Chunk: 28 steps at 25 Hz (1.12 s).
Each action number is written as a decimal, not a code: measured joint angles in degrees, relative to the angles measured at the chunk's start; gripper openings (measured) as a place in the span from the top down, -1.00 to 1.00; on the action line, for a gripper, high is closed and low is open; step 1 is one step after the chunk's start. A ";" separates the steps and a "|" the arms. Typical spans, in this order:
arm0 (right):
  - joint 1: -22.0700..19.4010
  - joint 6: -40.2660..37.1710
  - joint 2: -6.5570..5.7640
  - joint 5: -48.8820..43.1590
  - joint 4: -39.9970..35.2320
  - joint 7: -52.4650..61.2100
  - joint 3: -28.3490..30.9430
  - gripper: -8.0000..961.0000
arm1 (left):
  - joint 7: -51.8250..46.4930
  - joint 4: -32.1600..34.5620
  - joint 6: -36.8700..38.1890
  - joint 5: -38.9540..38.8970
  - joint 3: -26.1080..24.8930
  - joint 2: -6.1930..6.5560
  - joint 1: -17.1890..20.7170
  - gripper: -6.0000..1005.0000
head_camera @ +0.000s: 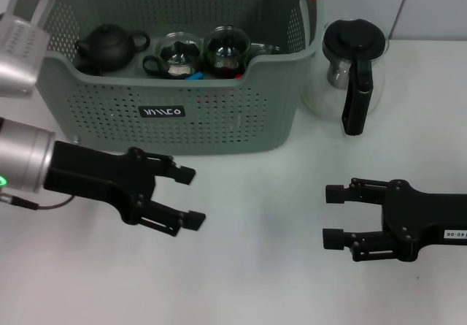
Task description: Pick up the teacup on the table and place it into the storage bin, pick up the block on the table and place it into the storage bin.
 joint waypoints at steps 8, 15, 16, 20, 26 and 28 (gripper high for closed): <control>-0.46 0.25 0.79 -1.48 0.07 -4.01 -0.41 -0.84 | -0.33 0.04 0.61 0.20 -2.03 0.80 0.43 -0.77; -0.60 0.26 1.44 -1.68 0.08 -8.17 0.01 -0.84 | -1.25 -0.15 1.24 0.98 -1.34 0.85 0.41 -0.77; -0.57 0.34 1.43 -1.65 0.08 -8.09 0.04 -0.84 | -1.63 -0.16 1.47 1.47 -1.24 0.85 0.36 -0.77; -0.46 0.93 1.36 -1.47 0.07 -8.03 0.12 -0.84 | -3.19 -0.16 1.90 3.25 -1.35 0.84 0.17 -0.77; -0.19 1.26 1.45 -1.63 0.07 -8.01 0.12 -0.84 | -3.40 0.05 1.78 3.34 -1.66 0.73 0.37 -0.77; -0.24 1.26 1.45 -1.63 0.07 -8.01 0.12 -0.84 | -3.40 0.06 1.63 3.35 -1.77 0.72 0.38 -0.77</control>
